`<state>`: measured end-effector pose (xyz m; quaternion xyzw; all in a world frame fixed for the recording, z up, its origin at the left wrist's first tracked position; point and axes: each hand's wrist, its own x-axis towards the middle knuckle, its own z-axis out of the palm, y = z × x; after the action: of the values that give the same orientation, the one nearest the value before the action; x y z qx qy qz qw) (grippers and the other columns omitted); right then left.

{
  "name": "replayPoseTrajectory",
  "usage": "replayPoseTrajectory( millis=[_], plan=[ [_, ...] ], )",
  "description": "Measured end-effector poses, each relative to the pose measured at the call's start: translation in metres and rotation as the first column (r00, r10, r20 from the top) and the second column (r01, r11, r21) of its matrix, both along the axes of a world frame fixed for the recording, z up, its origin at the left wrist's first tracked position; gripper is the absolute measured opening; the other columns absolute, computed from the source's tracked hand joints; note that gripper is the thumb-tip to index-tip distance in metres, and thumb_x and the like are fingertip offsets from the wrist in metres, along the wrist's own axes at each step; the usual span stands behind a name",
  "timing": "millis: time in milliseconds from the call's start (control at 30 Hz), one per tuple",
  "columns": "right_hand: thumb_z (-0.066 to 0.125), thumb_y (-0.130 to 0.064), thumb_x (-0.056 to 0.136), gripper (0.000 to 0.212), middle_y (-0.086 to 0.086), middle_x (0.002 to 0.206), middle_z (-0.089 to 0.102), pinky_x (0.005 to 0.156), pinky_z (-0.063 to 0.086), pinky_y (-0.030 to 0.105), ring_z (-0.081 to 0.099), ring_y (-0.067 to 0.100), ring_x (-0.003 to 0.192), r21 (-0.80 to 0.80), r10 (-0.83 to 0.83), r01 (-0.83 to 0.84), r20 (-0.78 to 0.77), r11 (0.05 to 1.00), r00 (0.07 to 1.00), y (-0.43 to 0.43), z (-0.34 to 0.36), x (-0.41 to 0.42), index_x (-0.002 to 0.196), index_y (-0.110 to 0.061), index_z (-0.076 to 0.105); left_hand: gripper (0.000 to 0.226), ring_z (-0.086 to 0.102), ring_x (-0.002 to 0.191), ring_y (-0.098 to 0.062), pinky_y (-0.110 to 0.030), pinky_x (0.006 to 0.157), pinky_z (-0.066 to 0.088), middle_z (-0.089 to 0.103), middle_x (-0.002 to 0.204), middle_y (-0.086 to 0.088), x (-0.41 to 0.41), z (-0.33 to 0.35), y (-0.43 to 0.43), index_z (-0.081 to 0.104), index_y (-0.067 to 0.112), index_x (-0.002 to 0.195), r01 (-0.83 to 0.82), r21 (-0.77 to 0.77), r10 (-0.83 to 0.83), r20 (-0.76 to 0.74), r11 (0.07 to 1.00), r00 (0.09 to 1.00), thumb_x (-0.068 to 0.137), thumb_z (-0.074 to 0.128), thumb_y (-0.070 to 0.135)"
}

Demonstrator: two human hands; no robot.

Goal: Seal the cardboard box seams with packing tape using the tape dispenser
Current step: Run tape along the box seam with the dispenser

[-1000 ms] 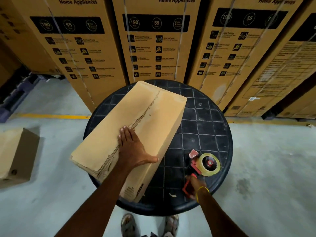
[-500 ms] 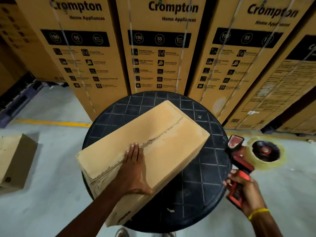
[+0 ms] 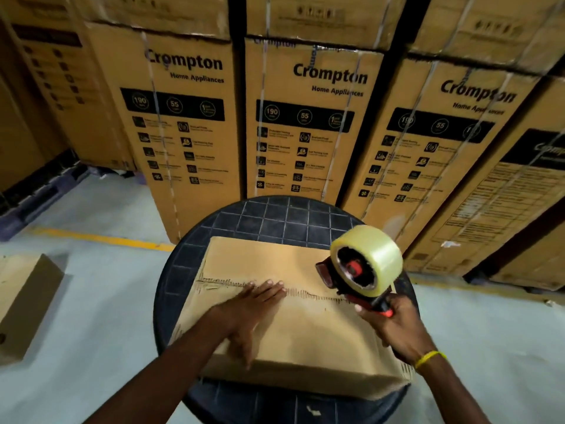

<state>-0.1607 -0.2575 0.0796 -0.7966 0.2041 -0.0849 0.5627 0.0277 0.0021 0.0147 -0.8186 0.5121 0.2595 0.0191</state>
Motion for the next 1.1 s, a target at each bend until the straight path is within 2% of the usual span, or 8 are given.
replayPoseTrajectory(
  millis=[100,167,233,300,367,433,633,1100],
  plan=[
    [0.076,-0.002,0.087,0.026,-0.014,0.042,0.057,0.041,0.037,0.012,0.049,-0.003,0.038,-0.045,0.071,-0.072,-0.011,0.996,0.997,0.015,0.009,0.01,0.072,-0.022,0.07,0.155,-0.031,0.147,-0.015,-0.039,0.124,-0.011,-0.03,0.162,0.011,-0.012,0.001,0.004,-0.018,0.022,0.161,-0.159,-0.079,0.142,-0.195,0.984,0.971,0.057,0.095,0.049],
    [0.077,-0.006,0.088,0.026,-0.009,0.043,0.055,0.041,0.037,0.021,0.045,0.005,0.04,-0.047,0.126,-0.126,-0.003,0.991,0.992,0.02,0.013,0.013,0.07,-0.025,0.073,0.116,0.007,0.156,-0.017,-0.04,0.126,0.017,0.005,0.17,0.007,-0.026,0.009,0.002,0.015,0.025,0.163,-0.475,-0.22,0.324,-0.491,0.852,0.809,0.074,0.089,0.04],
    [0.076,-0.007,0.089,0.029,0.0,0.047,0.047,0.042,0.032,0.028,0.038,0.019,0.043,-0.021,0.178,-0.178,0.012,0.984,0.984,0.023,0.016,0.016,0.071,-0.031,0.078,0.065,0.053,0.136,-0.015,-0.031,0.11,0.046,0.05,0.155,-0.003,-0.042,0.02,-0.001,0.051,0.02,0.148,-0.797,-0.285,0.367,-0.771,0.533,0.521,0.089,0.077,0.031],
    [0.075,-0.005,0.088,0.027,0.011,0.048,0.04,0.041,0.031,0.027,0.035,0.018,0.041,0.067,0.233,-0.234,0.027,0.97,0.972,0.028,0.022,0.017,0.075,-0.028,0.081,0.045,0.072,0.111,-0.022,-0.031,0.096,0.057,0.071,0.13,-0.012,-0.056,0.033,-0.008,0.065,0.009,0.132,-0.958,-0.073,0.274,-0.95,0.276,0.151,0.097,0.066,0.037],
    [0.081,-0.015,0.085,0.014,0.013,0.045,0.041,0.039,0.033,0.025,0.036,0.017,0.035,0.109,0.288,-0.29,0.029,0.951,0.957,0.033,0.026,0.018,0.078,-0.003,0.078,0.06,0.073,0.109,-0.032,-0.043,0.102,0.054,0.074,0.12,-0.019,-0.066,0.044,-0.013,0.065,-0.001,0.126,-0.938,0.252,0.094,-0.967,0.238,-0.236,0.098,0.057,0.051],
    [0.083,-0.028,0.079,0.044,0.012,0.043,0.045,0.039,0.035,0.025,0.039,0.017,0.034,0.125,0.334,-0.337,0.044,0.933,0.941,0.037,0.026,0.019,0.063,0.007,0.063,0.07,0.069,0.114,-0.04,-0.049,0.107,0.05,0.07,0.123,-0.027,-0.077,0.054,-0.014,0.062,-0.008,0.128,-0.865,0.411,-0.074,-0.891,0.289,-0.448,0.099,0.05,0.055],
    [0.084,-0.03,0.075,0.022,0.012,0.042,0.046,0.04,0.036,0.025,0.039,0.015,0.033,0.148,0.377,-0.391,0.118,0.908,0.919,0.052,0.031,0.024,0.068,-0.011,0.074,0.039,0.076,0.088,-0.032,-0.037,0.077,0.062,0.075,0.104,-0.024,-0.095,0.059,-0.01,0.069,-0.005,0.113,-0.86,0.481,-0.343,-0.789,0.171,-0.51,0.097,0.057,0.028],
    [0.082,-0.016,0.074,0.015,0.009,0.039,0.047,0.04,0.039,0.028,0.039,0.015,0.03,0.093,0.381,-0.384,0.054,0.919,0.923,0.058,0.036,0.029,0.072,-0.004,0.075,0.038,0.077,0.081,-0.03,-0.034,0.071,0.063,0.076,0.103,-0.026,-0.078,0.061,0.02,0.071,-0.006,0.113,-0.894,0.438,-0.359,-0.822,0.099,-0.442,0.092,0.068,0.025]
  ],
)
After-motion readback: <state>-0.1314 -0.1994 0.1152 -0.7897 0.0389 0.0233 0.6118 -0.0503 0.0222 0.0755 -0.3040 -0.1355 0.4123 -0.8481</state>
